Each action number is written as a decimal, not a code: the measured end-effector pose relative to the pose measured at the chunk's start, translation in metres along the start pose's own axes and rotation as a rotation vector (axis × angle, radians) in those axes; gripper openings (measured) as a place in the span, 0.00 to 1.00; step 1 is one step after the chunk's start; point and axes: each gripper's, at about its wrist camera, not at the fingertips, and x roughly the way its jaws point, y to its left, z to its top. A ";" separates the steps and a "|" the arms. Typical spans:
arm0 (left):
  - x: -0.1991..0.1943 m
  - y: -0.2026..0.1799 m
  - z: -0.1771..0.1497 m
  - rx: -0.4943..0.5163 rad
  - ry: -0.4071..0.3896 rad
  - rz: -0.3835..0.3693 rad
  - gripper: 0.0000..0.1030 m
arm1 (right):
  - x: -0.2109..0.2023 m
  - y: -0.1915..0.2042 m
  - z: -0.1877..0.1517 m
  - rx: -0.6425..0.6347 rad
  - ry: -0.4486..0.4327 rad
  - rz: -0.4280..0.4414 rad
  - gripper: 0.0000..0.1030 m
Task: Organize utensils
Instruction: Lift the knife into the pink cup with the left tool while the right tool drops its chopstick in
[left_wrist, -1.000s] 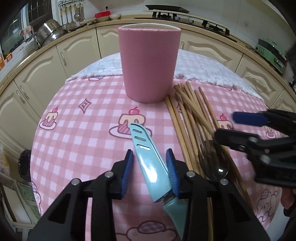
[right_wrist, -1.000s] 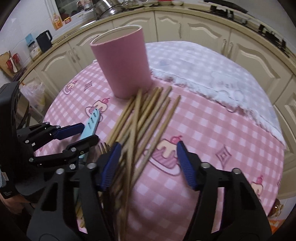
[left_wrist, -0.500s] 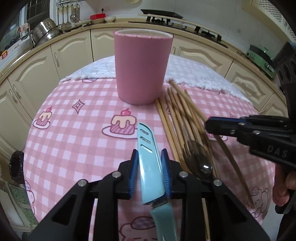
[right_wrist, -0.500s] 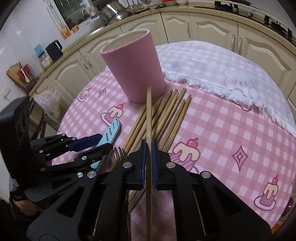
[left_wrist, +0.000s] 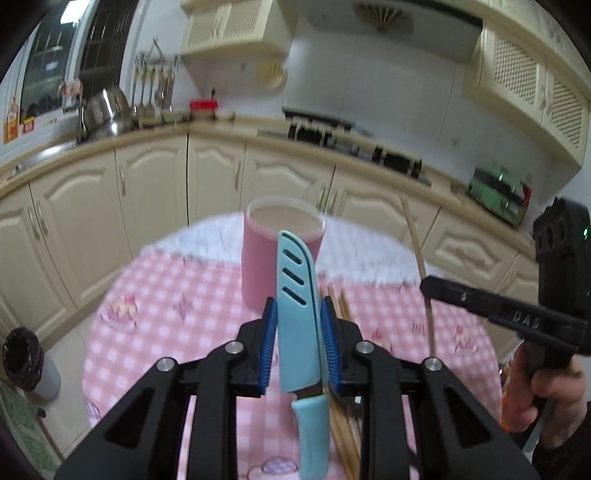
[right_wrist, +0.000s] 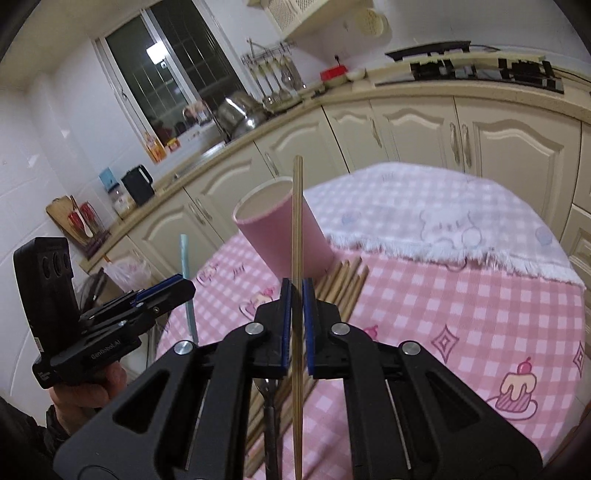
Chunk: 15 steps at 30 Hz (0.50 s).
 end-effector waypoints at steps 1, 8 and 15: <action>-0.004 -0.001 0.006 0.001 -0.018 -0.006 0.22 | -0.001 0.002 0.004 -0.002 -0.018 0.007 0.06; -0.021 -0.003 0.041 0.019 -0.117 -0.035 0.22 | -0.011 0.018 0.038 -0.045 -0.127 0.039 0.06; -0.039 -0.007 0.082 0.050 -0.200 -0.055 0.22 | -0.012 0.040 0.089 -0.116 -0.224 0.049 0.07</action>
